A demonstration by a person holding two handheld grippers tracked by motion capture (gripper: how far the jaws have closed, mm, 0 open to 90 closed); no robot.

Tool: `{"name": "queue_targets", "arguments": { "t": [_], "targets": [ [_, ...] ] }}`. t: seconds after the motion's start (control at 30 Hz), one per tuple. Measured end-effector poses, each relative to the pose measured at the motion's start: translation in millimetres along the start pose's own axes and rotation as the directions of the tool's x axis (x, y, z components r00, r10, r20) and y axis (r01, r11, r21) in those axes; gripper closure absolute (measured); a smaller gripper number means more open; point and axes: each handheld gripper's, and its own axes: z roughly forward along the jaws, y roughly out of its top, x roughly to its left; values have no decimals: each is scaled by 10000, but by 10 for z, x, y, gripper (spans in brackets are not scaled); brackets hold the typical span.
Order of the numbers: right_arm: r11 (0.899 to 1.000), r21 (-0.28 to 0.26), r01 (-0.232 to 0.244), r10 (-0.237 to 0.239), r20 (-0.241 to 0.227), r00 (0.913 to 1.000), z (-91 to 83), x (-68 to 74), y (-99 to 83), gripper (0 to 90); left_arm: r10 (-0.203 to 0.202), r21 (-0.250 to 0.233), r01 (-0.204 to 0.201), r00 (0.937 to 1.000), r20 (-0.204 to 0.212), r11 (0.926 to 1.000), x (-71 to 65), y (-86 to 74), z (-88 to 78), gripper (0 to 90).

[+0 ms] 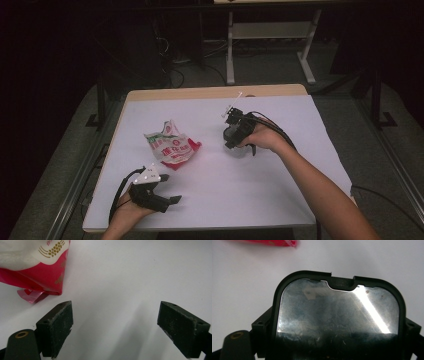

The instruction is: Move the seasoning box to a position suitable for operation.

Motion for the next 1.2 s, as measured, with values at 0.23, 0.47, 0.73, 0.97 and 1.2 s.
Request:
{"name": "queue_targets", "arguments": {
  "t": [0.23, 0.47, 0.73, 0.97, 1.2],
  "targets": [
    [9990, 47, 446, -445, -207, 9988, -201, 124, -124, 147, 153, 64, -154, 9999, 70, 9999, -16, 10, 16, 129],
    [9967, -236, 782, -792, -456, 9958, -315, 307, -330, 147, 179, 128, -181, 9997, 148, 9998, -32, 19, 28, 128],
    [9907, -420, 1291, -1329, -1087, 9851, -329, 473, -543, 147, 242, 123, -244, 9995, 220, 9996, -50, 22, 56, 128],
    [9851, -499, 1643, -1694, -1256, 9775, -302, 623, -685, 147, 240, 122, -245, 9991, 336, 9996, -63, 23, 79, 128],
    [9795, -195, 2003, -2012, -1282, 9711, -255, 734, -764, 147, 316, 111, -320, 9988, 370, 9994, -66, 23, 82, 128]
  ]
}}
